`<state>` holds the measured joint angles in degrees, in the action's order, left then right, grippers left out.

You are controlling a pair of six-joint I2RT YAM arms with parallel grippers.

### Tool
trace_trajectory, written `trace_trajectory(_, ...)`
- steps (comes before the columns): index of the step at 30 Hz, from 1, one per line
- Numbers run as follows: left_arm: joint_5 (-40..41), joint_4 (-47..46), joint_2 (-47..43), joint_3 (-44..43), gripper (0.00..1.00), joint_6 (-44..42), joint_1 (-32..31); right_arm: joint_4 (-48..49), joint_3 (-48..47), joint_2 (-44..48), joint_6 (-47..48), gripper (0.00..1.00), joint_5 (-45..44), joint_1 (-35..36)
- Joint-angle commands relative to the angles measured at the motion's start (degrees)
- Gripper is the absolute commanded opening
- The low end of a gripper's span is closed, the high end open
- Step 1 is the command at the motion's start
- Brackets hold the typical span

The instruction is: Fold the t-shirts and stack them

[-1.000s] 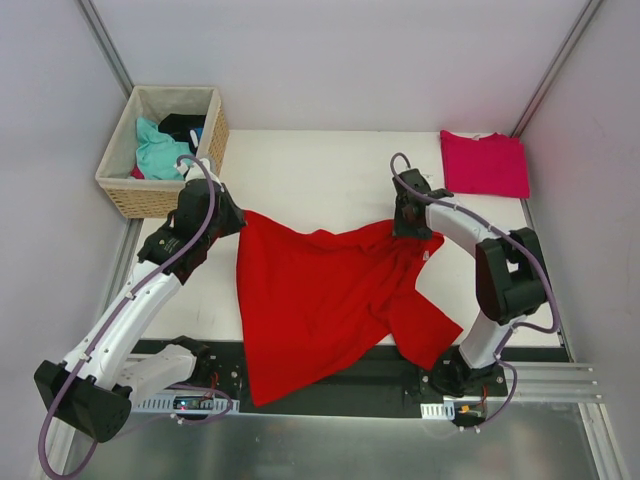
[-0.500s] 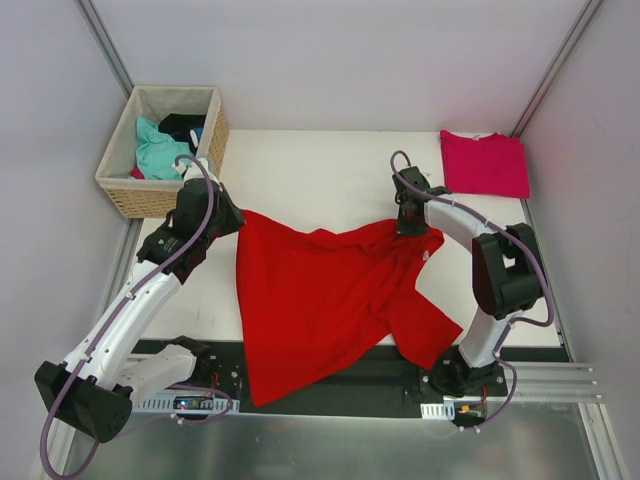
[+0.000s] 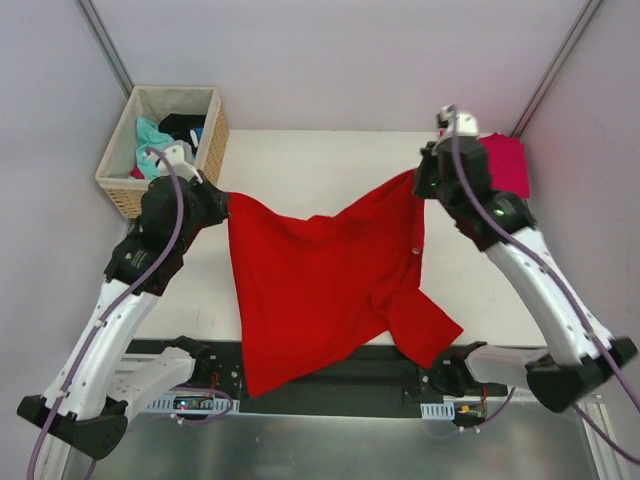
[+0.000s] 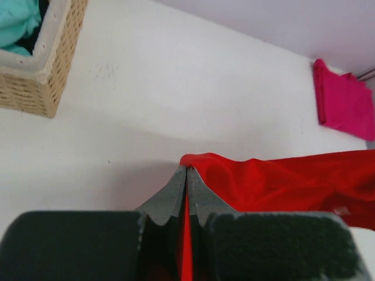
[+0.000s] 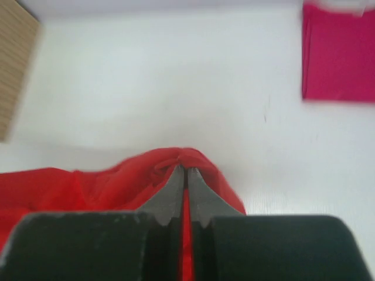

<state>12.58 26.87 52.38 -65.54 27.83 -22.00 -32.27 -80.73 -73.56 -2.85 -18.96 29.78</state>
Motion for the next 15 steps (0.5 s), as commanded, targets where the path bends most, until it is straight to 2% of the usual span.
trace_trajectory(1, 1.0, 0.8, -5.9, -4.3, 0.0, -2.7, 0.6, -3.8, -8.1, 10.1, 6.4, 0.01, -0.3, 1.0)
trace_trajectory(8, -7.6, 1.1, -13.0, -9.3, 0.0, -3.2, 0.6, -6.9, -8.6, 23.4, 7.0, 0.01, 1.3, 2.3)
trace_trajectory(15, -13.9, 1.0, -20.2, -15.4, 0.0, -4.1, 0.6, -8.9, -10.1, 32.1, 6.3, 0.01, 11.7, 2.2)
